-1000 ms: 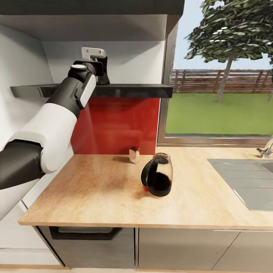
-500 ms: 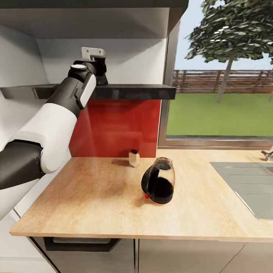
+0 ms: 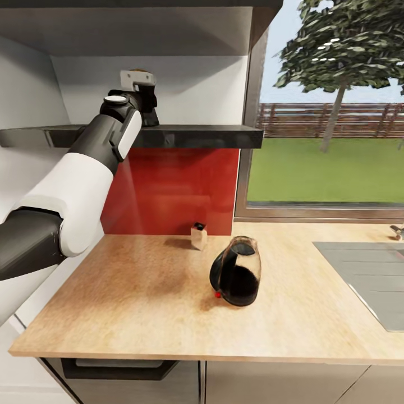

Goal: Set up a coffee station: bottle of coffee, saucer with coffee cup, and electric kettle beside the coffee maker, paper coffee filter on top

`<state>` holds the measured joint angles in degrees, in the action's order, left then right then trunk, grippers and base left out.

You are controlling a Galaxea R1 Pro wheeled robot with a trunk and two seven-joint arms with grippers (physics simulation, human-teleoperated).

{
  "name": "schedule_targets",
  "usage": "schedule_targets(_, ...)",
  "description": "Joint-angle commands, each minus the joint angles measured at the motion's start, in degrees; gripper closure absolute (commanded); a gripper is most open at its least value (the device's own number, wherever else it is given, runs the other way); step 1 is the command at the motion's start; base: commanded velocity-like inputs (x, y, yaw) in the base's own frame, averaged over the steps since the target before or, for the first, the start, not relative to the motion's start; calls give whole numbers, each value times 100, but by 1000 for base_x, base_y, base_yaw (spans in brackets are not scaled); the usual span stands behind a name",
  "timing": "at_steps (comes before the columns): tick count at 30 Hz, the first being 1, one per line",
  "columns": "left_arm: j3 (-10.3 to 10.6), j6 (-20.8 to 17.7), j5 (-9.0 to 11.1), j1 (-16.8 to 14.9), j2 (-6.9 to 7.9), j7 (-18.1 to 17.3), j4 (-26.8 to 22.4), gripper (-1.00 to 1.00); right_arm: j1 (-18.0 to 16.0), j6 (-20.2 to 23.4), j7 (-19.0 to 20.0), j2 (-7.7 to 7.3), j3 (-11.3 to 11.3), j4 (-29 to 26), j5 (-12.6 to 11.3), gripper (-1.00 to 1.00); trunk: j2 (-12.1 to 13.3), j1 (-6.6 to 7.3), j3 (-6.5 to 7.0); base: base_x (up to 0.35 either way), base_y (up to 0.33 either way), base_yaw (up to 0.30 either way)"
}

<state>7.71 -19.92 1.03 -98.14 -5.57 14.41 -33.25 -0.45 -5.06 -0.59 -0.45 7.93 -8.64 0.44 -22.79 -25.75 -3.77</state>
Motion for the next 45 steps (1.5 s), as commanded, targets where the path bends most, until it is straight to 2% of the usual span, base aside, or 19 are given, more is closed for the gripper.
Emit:
schedule_targets(1, 32, -31, 11, -5, 4, 36, -6, -100, -6, -21, -3, 2, 25, 4, 4, -100, -13, -4, -13, 23, 5, 0)
schedule_targets(25, 22, -30, 11, 5, 14, 36, 16, -100, -5, -21, -3, 2, 25, 4, 2, -100, -13, -4, -13, 60, 0, 0)
schedule_targets(45, 18, -1, 11, 141, 39, 27, 13, -100, -7, -23, -3, 2, 25, 6, 3, -100, -13, -4, -13, 57, 0, 0)
